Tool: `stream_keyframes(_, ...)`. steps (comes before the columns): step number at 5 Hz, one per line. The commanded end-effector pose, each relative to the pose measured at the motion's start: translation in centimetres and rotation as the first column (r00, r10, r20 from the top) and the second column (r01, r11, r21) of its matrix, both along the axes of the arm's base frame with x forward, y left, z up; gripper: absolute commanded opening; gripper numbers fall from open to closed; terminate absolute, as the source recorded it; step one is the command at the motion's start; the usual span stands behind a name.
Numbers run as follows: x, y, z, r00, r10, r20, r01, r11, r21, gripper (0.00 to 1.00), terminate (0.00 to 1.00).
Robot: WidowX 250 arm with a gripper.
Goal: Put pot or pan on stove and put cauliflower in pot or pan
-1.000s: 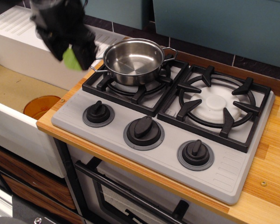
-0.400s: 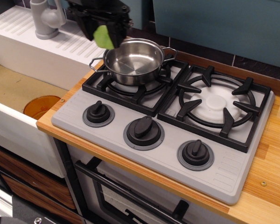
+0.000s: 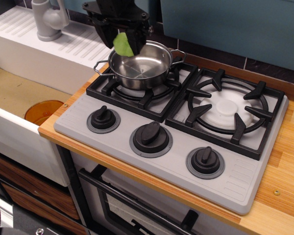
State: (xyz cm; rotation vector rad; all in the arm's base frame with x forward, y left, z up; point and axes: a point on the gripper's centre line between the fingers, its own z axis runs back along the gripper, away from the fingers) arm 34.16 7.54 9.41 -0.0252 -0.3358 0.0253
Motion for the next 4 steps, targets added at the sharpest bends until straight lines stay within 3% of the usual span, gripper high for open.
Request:
stream_keyframes(1,0.8,-0.3,2.6,0.999,-0.009,0.053,0.008,1.0,0.016,1.0,0.0)
stream_keyframes(3,0.1,-0.5,3.8,0.999,0.005,0.032,-0.006,0.999,0.041,1.0,0.0)
stream_keyframes(4,0.0,-0.4,4.8,1.0,0.013,0.016,-0.014,0.998,0.059,1.0,1.0)
